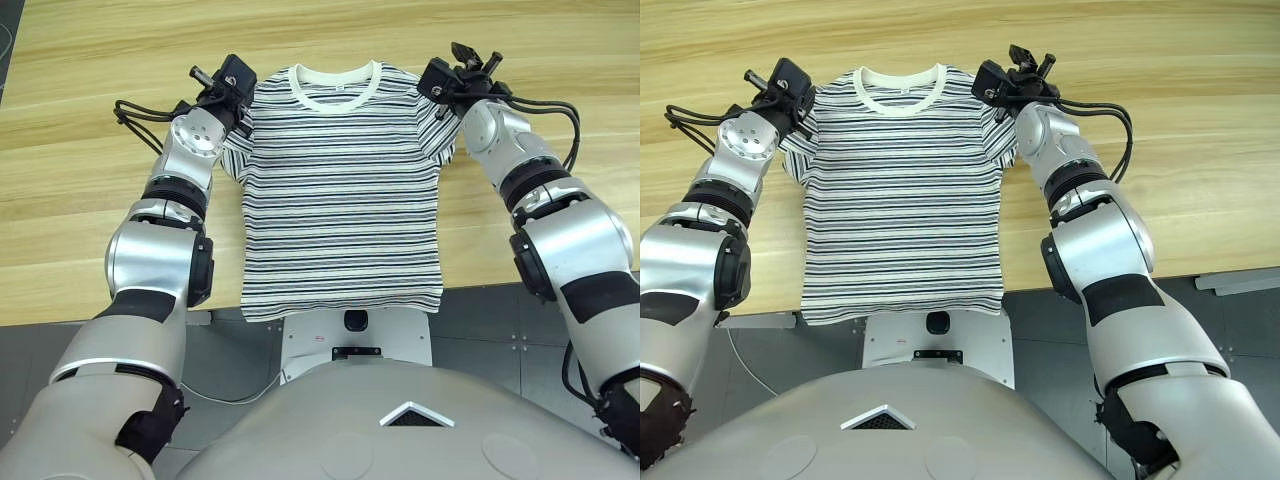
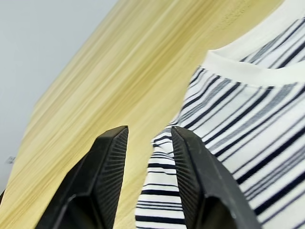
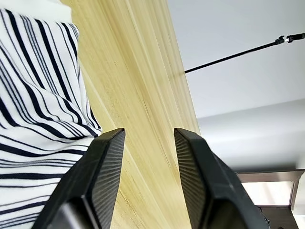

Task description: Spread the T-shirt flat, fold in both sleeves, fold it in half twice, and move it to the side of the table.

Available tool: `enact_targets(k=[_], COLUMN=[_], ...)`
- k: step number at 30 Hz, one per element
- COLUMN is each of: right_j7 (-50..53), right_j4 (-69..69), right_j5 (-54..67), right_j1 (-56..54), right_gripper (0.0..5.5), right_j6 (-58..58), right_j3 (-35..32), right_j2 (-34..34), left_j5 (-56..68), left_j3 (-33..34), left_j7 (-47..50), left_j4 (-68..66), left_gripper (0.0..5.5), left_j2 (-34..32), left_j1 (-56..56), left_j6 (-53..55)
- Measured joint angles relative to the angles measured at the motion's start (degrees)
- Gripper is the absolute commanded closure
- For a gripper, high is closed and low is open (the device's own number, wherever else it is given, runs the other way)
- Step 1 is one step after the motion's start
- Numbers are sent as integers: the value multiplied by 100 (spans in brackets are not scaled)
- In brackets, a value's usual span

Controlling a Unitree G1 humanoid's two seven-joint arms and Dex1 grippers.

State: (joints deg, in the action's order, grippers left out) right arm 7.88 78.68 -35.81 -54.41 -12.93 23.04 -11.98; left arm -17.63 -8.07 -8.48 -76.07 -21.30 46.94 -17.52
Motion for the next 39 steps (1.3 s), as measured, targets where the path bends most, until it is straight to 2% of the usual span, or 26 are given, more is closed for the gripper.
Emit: enact_targets(k=[2, 5, 8, 11, 15, 18, 24, 32, 39], right_j7=[233, 390, 331, 193, -13, -97, -183, -180, -144], right_j4=[0, -8, -176, -305, -738, -1102, -1371, -1477, -1503], right_j5=[16, 356, 899, 1283, 1874, 2120, 2268, 2265, 2257], right_j1=[-1, 4, 328, 1001, 1904, 2394, 2624, 2652, 2652], right_gripper=[286, 286, 286, 286, 286, 286, 286, 286, 286], right_j6=[98, 72, -406, -897, -1588, -1833, -1882, -1859, -1827], right_j3=[-65, -433, -901, -1191, -1609, -1786, -1913, -1913, -1909], right_j2=[-39, -95, -112, -106, -105, -113, -110, 39, 139], left_j5=[38, 386, 1306, 1914, 3064, 3440, 3702, 3724, 3707], left_j3=[118, 524, 1343, 1806, 2657, 2823, 2927, 3029, 3013], left_j7=[309, 444, -127, -630, -1352, -1605, -1547, -853, -798], left_j4=[-6, -5, 120, 437, 766, 1153, 1907, 2685, 3087], left_gripper=[351, 351, 351, 351, 351, 351, 351, 351, 351], left_j2=[-20, -143, -215, -165, 39, 231, 396, 548, 570], left_j1=[15, 52, 39, -215, -866, -1216, -1813, -2342, -2651], left_j6=[133, 170, 140, 122, 932, 1488, 1936, 1912, 1952])
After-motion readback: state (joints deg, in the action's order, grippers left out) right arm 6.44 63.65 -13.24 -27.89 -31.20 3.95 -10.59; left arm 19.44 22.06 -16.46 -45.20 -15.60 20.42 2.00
